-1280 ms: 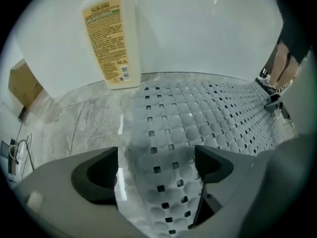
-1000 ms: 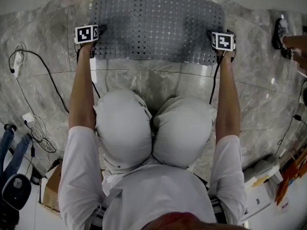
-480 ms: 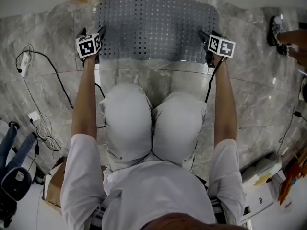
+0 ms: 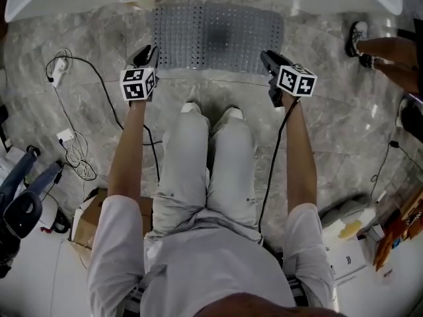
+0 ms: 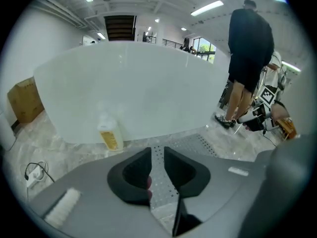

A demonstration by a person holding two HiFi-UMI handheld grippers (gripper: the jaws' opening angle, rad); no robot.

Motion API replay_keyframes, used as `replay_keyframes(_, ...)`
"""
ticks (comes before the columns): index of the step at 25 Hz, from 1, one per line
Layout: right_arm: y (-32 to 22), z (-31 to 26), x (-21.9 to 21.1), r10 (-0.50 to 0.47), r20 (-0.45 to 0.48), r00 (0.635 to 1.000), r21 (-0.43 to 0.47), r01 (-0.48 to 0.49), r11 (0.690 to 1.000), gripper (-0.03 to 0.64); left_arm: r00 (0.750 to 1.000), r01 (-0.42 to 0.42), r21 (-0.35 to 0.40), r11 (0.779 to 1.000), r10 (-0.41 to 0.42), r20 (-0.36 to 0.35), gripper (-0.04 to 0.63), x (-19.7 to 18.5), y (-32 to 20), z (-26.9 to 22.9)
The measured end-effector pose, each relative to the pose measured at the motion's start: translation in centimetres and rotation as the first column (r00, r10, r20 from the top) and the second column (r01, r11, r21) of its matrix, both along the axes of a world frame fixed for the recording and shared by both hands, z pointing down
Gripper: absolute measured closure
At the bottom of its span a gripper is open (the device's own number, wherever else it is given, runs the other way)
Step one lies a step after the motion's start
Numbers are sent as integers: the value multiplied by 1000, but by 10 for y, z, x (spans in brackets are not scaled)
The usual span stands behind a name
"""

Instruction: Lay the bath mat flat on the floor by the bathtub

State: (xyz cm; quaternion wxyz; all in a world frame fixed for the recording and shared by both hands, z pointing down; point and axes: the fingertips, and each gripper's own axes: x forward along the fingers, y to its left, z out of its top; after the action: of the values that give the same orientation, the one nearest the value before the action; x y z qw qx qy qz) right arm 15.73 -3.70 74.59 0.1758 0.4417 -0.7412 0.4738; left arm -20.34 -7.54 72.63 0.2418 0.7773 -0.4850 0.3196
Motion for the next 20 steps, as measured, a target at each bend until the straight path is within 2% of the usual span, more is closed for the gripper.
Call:
replay_keyframes(4, 11, -94, 2, -1, 20, 1000, 16, 1, 1000, 589, 1000, -7, -9, 1000, 7, -5, 594, 17, 21, -86)
replay_keyframes(6, 15, -143, 8, 4, -1, 1000, 41, -4, 999, 612, 999, 11, -5, 1000, -12, -32, 594, 24, 27, -132)
replay_keyframes(11, 33, -276, 19, 2, -68, 998, 157, 9, 987, 614, 989, 80, 45, 996, -73, -129, 594, 37, 43, -260)
replay_keyframes(16, 52, -405, 21, 24, -77, 997, 298, 0, 955, 615, 968, 121, 130, 984, -89, -234, 594, 52, 65, -387)
replay_keyframes(20, 67, -500, 23, 60, -87, 994, 407, -20, 913, 615, 968, 86, 208, 974, -32, -250, 594, 66, 87, -475)
